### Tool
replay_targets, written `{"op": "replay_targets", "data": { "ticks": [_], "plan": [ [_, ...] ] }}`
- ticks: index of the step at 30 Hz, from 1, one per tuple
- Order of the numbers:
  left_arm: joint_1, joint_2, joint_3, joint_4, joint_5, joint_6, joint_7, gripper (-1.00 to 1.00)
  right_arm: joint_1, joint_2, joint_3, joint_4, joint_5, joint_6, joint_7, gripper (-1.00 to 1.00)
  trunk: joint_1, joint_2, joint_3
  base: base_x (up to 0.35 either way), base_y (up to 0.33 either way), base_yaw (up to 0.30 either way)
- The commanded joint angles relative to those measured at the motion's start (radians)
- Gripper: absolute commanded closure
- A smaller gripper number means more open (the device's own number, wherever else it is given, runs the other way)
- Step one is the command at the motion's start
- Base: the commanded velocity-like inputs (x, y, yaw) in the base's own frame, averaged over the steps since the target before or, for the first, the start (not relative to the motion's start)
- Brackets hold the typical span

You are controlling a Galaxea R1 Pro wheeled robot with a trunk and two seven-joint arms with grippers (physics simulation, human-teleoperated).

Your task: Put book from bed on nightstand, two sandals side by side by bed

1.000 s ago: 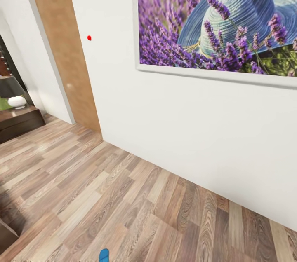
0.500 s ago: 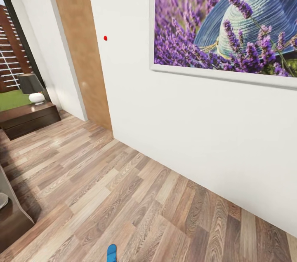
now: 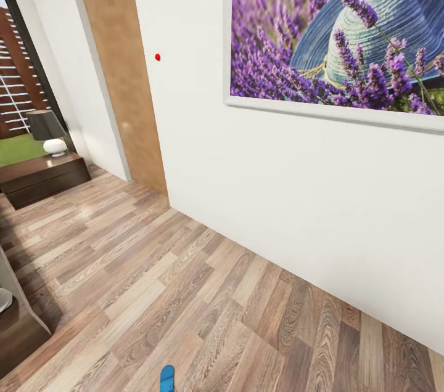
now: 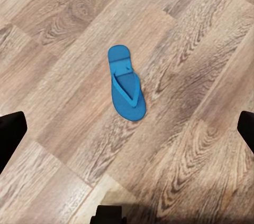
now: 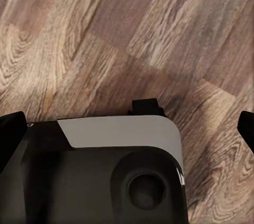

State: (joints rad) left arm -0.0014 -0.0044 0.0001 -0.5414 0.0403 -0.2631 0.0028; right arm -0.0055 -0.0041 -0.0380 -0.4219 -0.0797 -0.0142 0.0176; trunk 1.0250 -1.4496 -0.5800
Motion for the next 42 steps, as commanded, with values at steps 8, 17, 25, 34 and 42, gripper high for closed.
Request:
{"op": "replay_targets", "data": {
  "ticks": [8, 17, 25, 34, 42],
  "plan": [
    [0.000, 0.000, 0.001, 0.000, 0.004, -0.002, 0.000, -1.00, 0.000, 0.002, -0.002, -0.001, -0.007, -0.003, 0.001, -1.00, 0.000, 0.000, -0.001, 0.000, 0.000, 0.000],
    [-0.003, 0.001, 0.002, -0.004, 0.007, 0.002, 0.003, -1.00, 0.000, 0.000, -0.002, -0.001, -0.007, -0.003, 0.001, -1.00, 0.000, 0.000, -0.001, 0.000, 0.000, 0.000],
    [-0.187, 0.002, 0.003, -0.076, 0.006, 0.334, 0.004, -1.00, 0.000, -0.002, -0.003, -0.001, -0.008, -0.003, 0.001, -1.00, 0.000, 0.000, -0.001, 0.000, 0.000, 0.000],
    [-0.432, 0.002, 0.004, -0.093, 0.082, 0.545, 0.004, -1.00, -0.001, -0.003, -0.003, -0.002, -0.008, -0.003, 0.001, -1.00, 0.000, 0.000, -0.001, 0.000, 0.000, 0.000],
    [-0.533, 0.002, 0.003, -0.100, 0.188, 0.756, 0.007, -1.00, 0.000, -0.004, -0.003, -0.002, -0.008, -0.003, 0.001, -1.00, 0.000, 0.000, -0.001, 0.000, 0.000, 0.000]
  ]
}}
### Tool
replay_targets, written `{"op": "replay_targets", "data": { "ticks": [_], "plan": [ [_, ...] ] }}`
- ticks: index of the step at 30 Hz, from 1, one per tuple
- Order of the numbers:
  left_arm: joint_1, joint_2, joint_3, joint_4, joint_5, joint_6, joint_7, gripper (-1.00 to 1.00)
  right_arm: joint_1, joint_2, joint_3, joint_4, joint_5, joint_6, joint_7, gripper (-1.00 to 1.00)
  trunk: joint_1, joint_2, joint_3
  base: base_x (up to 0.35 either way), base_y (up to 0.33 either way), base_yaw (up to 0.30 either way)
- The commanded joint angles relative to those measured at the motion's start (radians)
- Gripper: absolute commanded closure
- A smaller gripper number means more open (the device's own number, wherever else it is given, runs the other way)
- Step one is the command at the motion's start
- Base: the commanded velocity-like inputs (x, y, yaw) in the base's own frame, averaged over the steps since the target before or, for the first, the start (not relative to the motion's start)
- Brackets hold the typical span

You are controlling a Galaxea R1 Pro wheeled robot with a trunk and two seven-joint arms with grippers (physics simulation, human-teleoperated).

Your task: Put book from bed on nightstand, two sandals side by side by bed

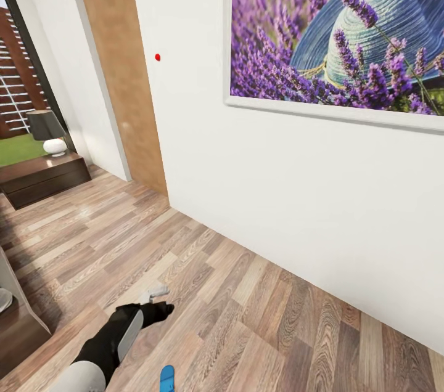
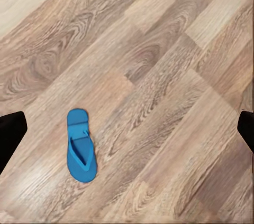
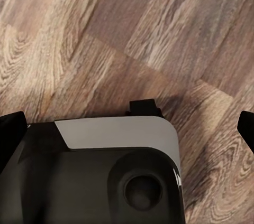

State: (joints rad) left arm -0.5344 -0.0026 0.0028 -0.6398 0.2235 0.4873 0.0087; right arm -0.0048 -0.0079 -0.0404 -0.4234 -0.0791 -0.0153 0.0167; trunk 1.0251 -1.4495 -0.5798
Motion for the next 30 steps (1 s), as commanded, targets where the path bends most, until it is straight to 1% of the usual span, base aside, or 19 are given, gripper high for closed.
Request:
{"op": "replay_targets", "data": {
  "ticks": [1, 6, 13, 23, 25, 26, 30],
  "plan": [
    [-0.005, 0.000, 0.000, -0.003, 0.009, 0.023, 0.001, -1.00, -0.001, 0.000, -0.001, 0.000, -0.008, -0.002, 0.002, -1.00, 0.000, 0.000, -0.001, 0.000, 0.000, 0.000],
    [-0.013, -0.002, -0.003, -0.004, 0.016, 0.047, -0.003, -1.00, -0.001, -0.001, -0.001, 0.000, -0.008, -0.002, 0.002, -1.00, 0.000, 0.000, -0.001, 0.000, 0.000, 0.000],
    [-0.013, -0.002, -0.003, -0.004, 0.016, 0.054, -0.001, -1.00, -0.001, -0.001, -0.001, 0.000, -0.008, -0.002, 0.002, -1.00, 0.000, 0.000, -0.001, 0.000, 0.000, 0.000],
    [-0.013, 0.000, -0.003, -0.003, 0.015, 0.058, -0.001, -1.00, -0.001, -0.001, -0.001, -0.003, -0.007, -0.003, 0.002, -1.00, 0.038, -0.070, -0.032, 0.000, 0.000, 0.000],
    [-0.013, -0.001, -0.004, -0.003, 0.015, 0.058, -0.001, -1.00, -0.001, -0.001, -0.001, -0.006, -0.006, -0.010, 0.000, -1.00, 0.038, -0.070, -0.032, 0.000, 0.000, 0.000],
    [-0.013, -0.001, -0.005, -0.003, 0.015, 0.058, 0.000, -1.00, -0.001, -0.001, -0.002, -0.008, -0.004, -0.032, -0.003, -1.00, 0.038, -0.070, -0.032, 0.000, 0.000, 0.000],
    [-0.013, -0.002, -0.006, -0.003, 0.014, 0.059, 0.000, -1.00, 0.000, -0.002, -0.003, -0.005, -0.005, -0.062, -0.007, -1.00, 0.038, -0.070, -0.032, 0.000, 0.000, 0.000]
  ]
}}
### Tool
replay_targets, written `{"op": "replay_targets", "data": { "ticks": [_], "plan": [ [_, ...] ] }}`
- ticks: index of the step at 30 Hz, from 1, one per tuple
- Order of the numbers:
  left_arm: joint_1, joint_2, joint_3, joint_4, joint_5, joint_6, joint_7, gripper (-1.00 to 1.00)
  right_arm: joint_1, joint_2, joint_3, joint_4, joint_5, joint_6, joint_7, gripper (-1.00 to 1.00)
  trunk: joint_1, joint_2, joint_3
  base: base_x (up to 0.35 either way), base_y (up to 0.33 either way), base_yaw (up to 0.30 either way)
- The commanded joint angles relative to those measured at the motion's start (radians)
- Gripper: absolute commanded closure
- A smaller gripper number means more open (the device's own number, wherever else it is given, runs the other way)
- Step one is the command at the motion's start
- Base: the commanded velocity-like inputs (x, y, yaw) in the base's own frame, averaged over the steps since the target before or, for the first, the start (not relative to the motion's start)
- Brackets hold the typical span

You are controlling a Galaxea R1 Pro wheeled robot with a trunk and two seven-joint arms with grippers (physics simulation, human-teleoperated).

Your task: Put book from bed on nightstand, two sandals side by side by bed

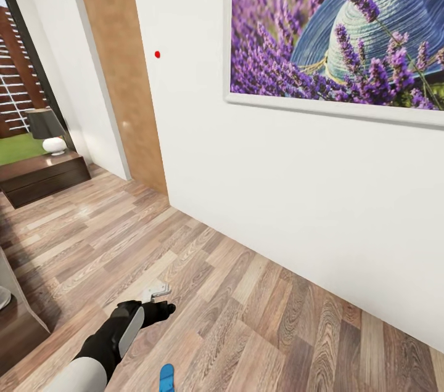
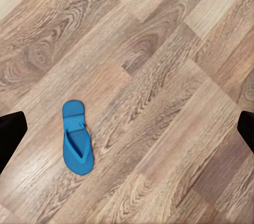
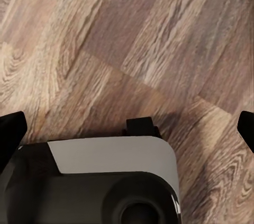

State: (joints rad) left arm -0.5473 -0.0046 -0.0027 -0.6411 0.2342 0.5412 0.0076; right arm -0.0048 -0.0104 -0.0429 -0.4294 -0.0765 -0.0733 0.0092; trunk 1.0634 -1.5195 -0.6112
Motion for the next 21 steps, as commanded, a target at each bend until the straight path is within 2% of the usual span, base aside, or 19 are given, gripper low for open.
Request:
{"op": "replay_targets", "data": {
  "ticks": [1, 4, 7, 11, 12, 13, 14, 16, 18, 19, 20, 21],
  "plan": [
    [0.000, 0.000, 0.000, -0.001, 0.004, 0.005, 0.001, -1.00, -0.001, 0.000, 0.000, 0.002, -0.008, -0.006, 0.001, -1.00, 0.004, -0.007, -0.004, 0.000, 0.000, 0.000],
    [0.000, 0.000, 0.000, 0.000, 0.003, 0.006, 0.001, -1.00, -0.001, -0.001, 0.000, 0.005, -0.008, -0.009, 0.000, -1.00, 0.015, -0.028, -0.013, 0.000, 0.000, 0.000],
    [0.000, 0.000, -0.001, 0.000, 0.002, 0.007, 0.003, -1.00, 0.000, -0.007, -0.002, 0.005, -0.008, -0.009, -0.001, -1.00, 0.015, -0.028, -0.013, 0.000, 0.000, 0.000],
    [0.000, 0.000, -0.002, 0.002, 0.002, 0.008, 0.003, -1.00, -0.001, -0.081, -0.016, -0.003, -0.011, -0.004, 0.001, -1.00, 0.027, -0.049, -0.023, 0.000, 0.000, 0.000],
    [0.000, 0.000, -0.002, 0.002, 0.002, 0.008, 0.003, -1.00, -0.001, -0.088, -0.020, -0.006, -0.012, -0.002, 0.003, -1.00, 0.031, -0.056, -0.026, 0.000, 0.000, 0.000],
    [0.000, 0.000, -0.002, 0.003, 0.002, 0.008, 0.003, -1.00, -0.001, -0.111, -0.036, -0.024, -0.018, 0.003, 0.007, -1.00, 0.034, -0.063, -0.029, 0.000, 0.000, 0.000],
    [0.000, 0.000, -0.002, 0.003, 0.002, 0.008, 0.003, -1.00, -0.001, -0.119, -0.043, -0.033, -0.024, 0.004, 0.009, -1.00, 0.038, -0.070, -0.032, 0.000, 0.000, 0.000],
    [0.000, 0.000, -0.002, 0.004, 0.002, 0.008, 0.003, -1.00, -0.001, -0.138, -0.068, -0.069, -0.059, 0.012, 0.012, -1.00, 0.046, -0.084, -0.039, 0.000, 0.000, 0.000],
    [0.000, 0.000, -0.002, 0.004, 0.002, 0.008, 0.003, -1.00, -0.002, -0.171, -0.091, -0.131, -0.144, 0.037, 0.024, -1.00, 0.054, -0.098, -0.045, 0.000, 0.000, 0.000],
    [0.000, 0.000, -0.002, 0.004, 0.002, 0.008, 0.003, -1.00, -0.002, -0.179, -0.095, -0.148, -0.170, 0.045, 0.036, -1.00, 0.057, -0.105, -0.048, 0.000, 0.000, 0.000],
    [0.000, 0.000, -0.003, 0.004, 0.002, 0.008, 0.003, -1.00, -0.002, -0.192, -0.099, -0.182, -0.224, 0.059, 0.079, -1.00, 0.061, -0.112, -0.051, 0.000, 0.000, 0.000],
    [0.000, 0.000, -0.004, 0.004, 0.002, 0.008, 0.003, -1.00, -0.002, -0.196, -0.100, -0.197, -0.252, 0.066, 0.111, -1.00, 0.065, -0.119, -0.054, 0.000, 0.000, 0.000]
  ]
}}
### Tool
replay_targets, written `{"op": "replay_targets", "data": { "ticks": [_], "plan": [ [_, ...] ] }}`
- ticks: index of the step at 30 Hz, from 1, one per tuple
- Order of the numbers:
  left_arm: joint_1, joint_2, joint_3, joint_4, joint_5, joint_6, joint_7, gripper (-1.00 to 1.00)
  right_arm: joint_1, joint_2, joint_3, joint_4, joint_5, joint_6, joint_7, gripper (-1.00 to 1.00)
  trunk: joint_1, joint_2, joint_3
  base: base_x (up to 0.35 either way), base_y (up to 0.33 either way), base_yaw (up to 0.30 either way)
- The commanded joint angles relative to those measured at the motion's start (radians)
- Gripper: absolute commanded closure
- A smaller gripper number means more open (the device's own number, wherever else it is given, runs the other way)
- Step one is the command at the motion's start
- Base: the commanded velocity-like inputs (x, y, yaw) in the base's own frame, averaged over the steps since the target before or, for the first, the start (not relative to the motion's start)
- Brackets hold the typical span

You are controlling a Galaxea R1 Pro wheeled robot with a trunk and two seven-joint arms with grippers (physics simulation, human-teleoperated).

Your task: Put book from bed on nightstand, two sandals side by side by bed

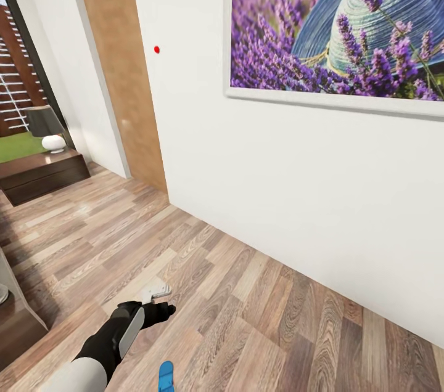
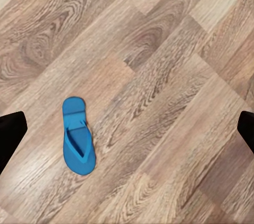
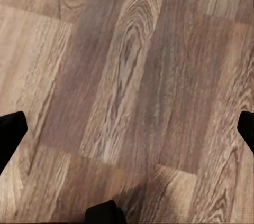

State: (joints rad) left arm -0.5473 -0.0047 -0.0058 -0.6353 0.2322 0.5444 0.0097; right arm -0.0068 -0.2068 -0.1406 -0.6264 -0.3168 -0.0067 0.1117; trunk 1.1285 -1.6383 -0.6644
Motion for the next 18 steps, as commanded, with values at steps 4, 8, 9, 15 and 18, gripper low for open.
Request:
{"op": "replay_targets", "data": {
  "ticks": [4, 8, 9, 15, 18],
  "plan": [
    [0.000, 0.000, -0.002, -0.001, 0.006, 0.005, 0.000, -1.00, 0.000, -0.016, -0.008, -0.055, -0.190, 0.097, 0.380, -1.00, 0.015, -0.029, -0.014, 0.000, 0.000, 0.000],
    [0.000, -0.001, -0.003, 0.000, 0.007, 0.005, 0.000, -1.00, -0.001, -0.029, -0.016, -0.096, -0.328, 0.333, 0.647, -1.00, 0.019, -0.036, -0.017, 0.000, 0.000, 0.000],
    [0.000, -0.001, -0.003, 0.001, 0.007, 0.004, 0.000, -1.00, -0.002, -0.033, -0.020, -0.121, -0.368, 0.399, 0.677, -1.00, 0.019, -0.036, -0.017, 0.000, 0.000, 0.000],
    [0.000, -0.001, -0.003, 0.002, 0.007, 0.004, 0.000, -1.00, -0.002, -0.084, -0.112, -0.169, -0.593, 0.541, 0.720, -1.00, 0.042, -0.078, -0.036, 0.000, 0.000, 0.000],
    [0.000, -0.010, -0.003, 0.002, 0.007, 0.005, 0.000, -1.00, -0.002, -0.106, -0.162, -0.176, -0.758, 0.590, 0.726, -1.00, 0.054, -0.099, -0.045, 0.000, 0.000, 0.000]
  ]
}}
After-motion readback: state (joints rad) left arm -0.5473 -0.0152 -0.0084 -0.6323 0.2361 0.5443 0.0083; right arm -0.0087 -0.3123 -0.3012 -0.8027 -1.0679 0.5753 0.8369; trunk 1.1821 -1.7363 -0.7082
